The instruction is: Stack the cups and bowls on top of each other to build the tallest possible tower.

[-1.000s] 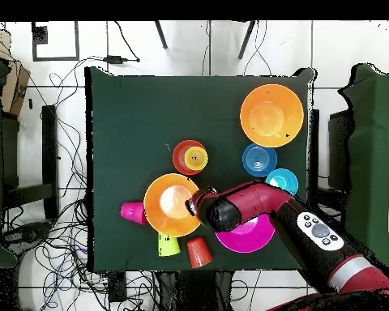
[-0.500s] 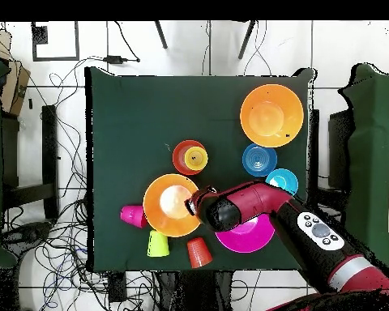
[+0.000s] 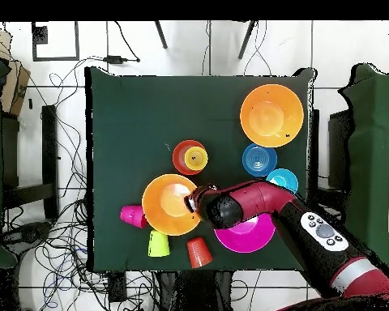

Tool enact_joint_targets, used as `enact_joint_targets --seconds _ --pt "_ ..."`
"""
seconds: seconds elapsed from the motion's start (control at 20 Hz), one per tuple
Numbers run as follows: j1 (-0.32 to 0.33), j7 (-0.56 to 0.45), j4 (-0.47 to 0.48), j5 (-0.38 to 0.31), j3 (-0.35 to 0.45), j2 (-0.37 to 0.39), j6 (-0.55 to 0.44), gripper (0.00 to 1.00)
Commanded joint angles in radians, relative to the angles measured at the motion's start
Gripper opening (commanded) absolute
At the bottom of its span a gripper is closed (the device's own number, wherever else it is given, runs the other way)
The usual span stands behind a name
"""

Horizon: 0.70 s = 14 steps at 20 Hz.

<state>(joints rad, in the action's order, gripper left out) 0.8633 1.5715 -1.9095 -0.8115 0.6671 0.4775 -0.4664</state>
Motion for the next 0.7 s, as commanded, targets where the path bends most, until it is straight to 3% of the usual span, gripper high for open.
enact_joint_targets --seconds 0.05,0.7 --pt "-0.001 0.015 0.081 0.092 0.004 0.111 -0.092 0.00" --pt "-0.026 0.022 0.134 0.255 -0.031 0.157 -0.198 0.00"
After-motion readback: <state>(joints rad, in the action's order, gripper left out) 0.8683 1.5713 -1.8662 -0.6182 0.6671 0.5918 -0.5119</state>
